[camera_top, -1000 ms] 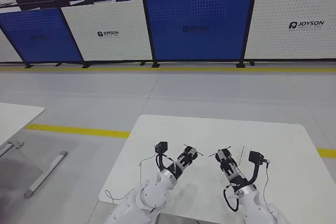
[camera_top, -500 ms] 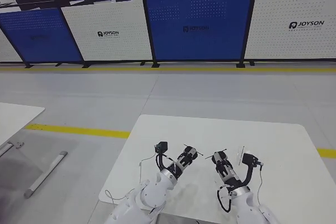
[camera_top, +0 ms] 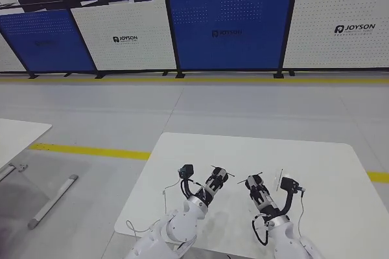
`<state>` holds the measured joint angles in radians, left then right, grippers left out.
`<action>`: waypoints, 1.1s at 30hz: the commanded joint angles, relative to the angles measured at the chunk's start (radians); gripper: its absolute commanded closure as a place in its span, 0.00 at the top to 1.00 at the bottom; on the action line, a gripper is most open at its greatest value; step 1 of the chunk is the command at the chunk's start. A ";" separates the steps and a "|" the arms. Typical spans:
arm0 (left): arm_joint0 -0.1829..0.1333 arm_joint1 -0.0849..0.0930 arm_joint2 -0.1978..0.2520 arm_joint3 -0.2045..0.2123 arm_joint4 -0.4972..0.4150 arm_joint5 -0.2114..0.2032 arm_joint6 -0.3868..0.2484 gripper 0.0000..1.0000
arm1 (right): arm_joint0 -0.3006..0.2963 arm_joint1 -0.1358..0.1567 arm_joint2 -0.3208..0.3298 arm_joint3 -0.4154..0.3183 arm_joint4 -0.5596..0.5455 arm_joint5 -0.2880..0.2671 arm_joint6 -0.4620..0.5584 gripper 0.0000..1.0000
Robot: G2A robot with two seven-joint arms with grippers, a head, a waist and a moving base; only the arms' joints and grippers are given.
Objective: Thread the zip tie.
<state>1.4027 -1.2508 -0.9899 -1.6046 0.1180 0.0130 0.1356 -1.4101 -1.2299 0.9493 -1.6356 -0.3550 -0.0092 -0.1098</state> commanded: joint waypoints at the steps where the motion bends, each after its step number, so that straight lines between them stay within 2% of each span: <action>1: 0.000 0.000 0.000 0.000 0.000 0.000 0.000 0.00 | 0.001 -0.003 0.012 -0.001 0.003 -0.004 -0.033 0.00; 4: 0.000 0.000 0.000 0.000 0.000 0.000 0.000 0.00 | 0.010 -0.011 0.009 0.008 0.000 -0.004 -0.059 0.00; 7: 0.000 0.000 0.000 0.000 0.000 0.000 0.000 0.00 | 0.032 -0.017 -0.013 0.036 -0.051 0.048 -0.035 0.00; 17: 0.000 0.000 0.000 0.000 0.000 0.000 0.000 0.00 | 0.032 -0.018 -0.012 0.036 -0.050 0.047 -0.035 0.00; 22: 0.000 0.000 0.000 0.000 0.000 0.000 0.000 0.00 | 0.029 -0.027 -0.004 0.039 -0.038 -0.007 -0.080 0.00; 23: 0.000 0.000 0.000 0.000 0.000 0.000 0.000 0.00 | 0.034 -0.030 -0.010 0.047 -0.043 -0.005 -0.082 0.00; 25: 0.000 0.000 0.000 0.000 0.000 0.000 0.000 0.00 | 0.055 -0.038 -0.031 0.073 -0.077 0.041 -0.075 0.00; 33: 0.000 0.000 0.000 0.000 0.000 0.000 0.000 0.00 | 0.055 -0.038 -0.031 0.073 -0.077 0.041 -0.075 0.00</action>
<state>1.4028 -1.2508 -0.9899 -1.6047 0.1179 0.0130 0.1357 -1.3550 -1.2679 0.9179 -1.5621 -0.4321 0.0319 -0.1847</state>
